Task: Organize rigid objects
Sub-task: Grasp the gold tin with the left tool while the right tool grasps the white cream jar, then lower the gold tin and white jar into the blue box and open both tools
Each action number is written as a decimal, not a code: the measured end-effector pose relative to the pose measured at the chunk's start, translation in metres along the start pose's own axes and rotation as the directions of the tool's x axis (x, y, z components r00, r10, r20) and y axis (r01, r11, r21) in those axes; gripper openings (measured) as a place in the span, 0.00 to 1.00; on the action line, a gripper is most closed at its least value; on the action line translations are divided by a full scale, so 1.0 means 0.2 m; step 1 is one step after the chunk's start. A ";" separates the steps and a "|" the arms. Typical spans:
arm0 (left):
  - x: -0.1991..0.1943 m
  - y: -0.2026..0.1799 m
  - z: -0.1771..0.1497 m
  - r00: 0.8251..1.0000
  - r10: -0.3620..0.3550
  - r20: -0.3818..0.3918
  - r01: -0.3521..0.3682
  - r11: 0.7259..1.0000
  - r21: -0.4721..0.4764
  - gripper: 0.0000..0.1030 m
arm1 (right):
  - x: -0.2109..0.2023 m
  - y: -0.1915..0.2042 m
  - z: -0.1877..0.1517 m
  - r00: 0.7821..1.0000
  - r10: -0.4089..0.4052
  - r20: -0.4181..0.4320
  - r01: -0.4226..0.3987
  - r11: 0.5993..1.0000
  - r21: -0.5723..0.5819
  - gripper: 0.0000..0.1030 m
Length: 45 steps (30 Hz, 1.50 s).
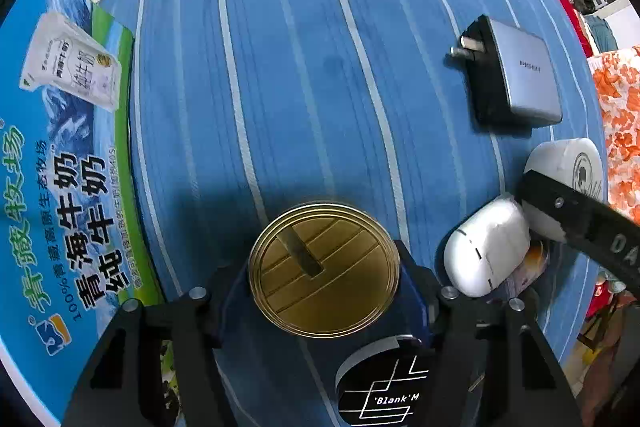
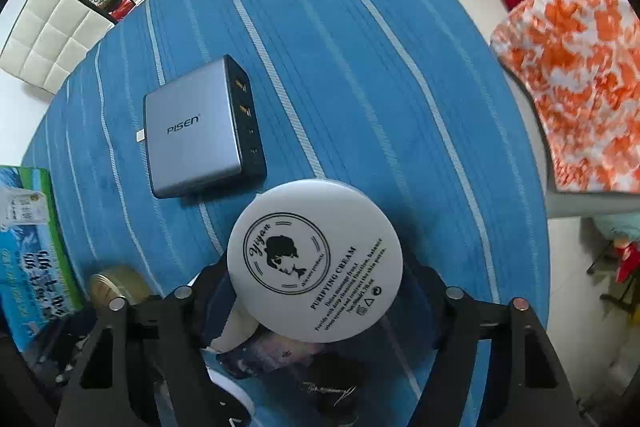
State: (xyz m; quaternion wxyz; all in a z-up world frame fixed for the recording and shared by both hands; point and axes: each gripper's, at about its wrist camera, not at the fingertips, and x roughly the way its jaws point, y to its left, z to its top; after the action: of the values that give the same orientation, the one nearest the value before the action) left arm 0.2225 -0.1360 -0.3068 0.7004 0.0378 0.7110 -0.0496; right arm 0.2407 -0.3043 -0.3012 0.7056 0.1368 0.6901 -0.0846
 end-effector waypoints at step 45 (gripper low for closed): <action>-1.37 1.07 -0.81 0.828 0.061 0.557 -0.011 0.996 -0.093 0.61 | -1.25 1.19 -1.19 0.907 0.187 0.378 -0.021 0.914 -0.404 0.68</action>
State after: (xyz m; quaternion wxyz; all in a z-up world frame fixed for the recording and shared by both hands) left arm 0.0923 0.1006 -0.0339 0.8796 0.0053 0.4755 -0.0148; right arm 0.0803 -0.0215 -0.0353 0.8505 0.0098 0.5216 0.0666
